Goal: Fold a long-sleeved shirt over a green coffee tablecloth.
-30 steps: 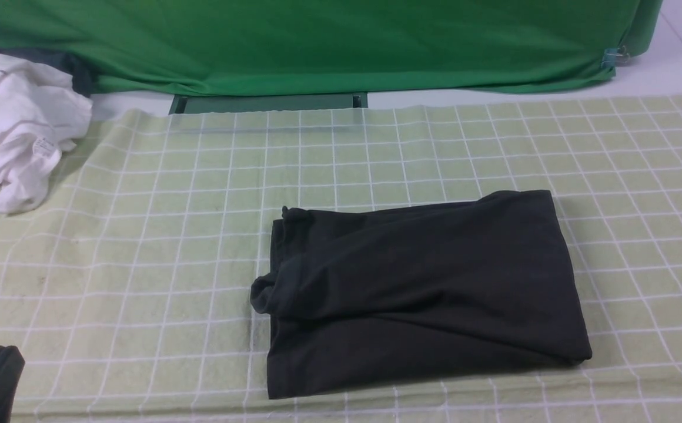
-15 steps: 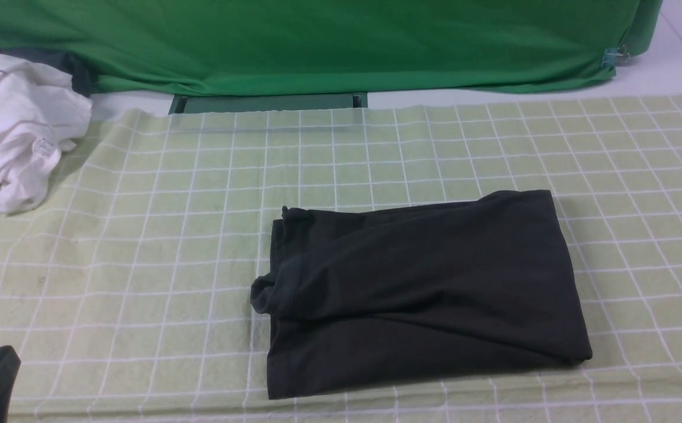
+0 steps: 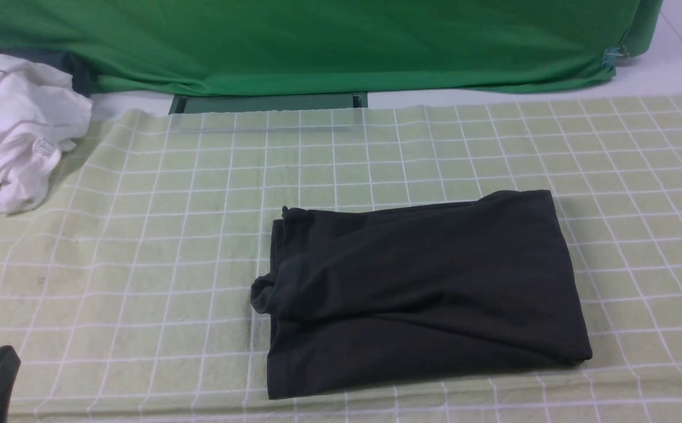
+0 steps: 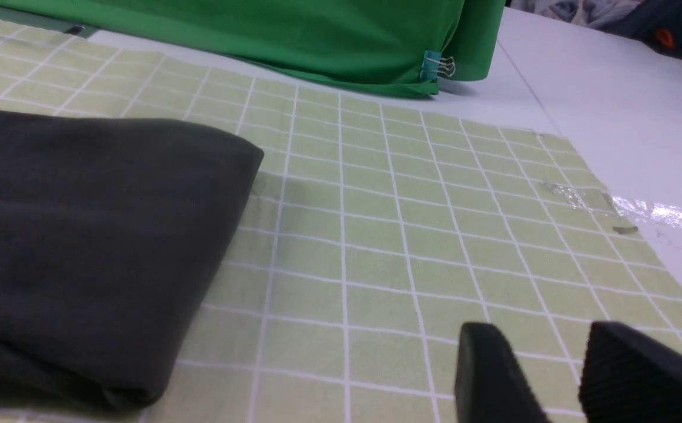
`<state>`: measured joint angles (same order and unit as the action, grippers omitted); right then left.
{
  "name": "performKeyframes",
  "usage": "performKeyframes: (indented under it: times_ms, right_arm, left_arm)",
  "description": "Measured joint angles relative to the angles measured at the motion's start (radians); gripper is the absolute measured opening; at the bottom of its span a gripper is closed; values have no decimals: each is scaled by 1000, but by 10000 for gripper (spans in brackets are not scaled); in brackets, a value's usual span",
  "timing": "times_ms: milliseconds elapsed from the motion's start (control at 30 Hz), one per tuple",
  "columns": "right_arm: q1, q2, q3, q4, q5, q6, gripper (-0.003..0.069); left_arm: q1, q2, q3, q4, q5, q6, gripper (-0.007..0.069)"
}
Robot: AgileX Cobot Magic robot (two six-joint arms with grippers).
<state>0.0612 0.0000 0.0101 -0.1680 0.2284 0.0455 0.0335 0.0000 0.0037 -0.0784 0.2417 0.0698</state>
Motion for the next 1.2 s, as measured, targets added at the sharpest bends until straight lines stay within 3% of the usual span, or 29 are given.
performKeyframes:
  times_ms: [1200]
  right_arm:
    - [0, 0, 0, 0, 0, 0, 240]
  left_arm:
    - [0, 0, 0, 0, 0, 15, 13]
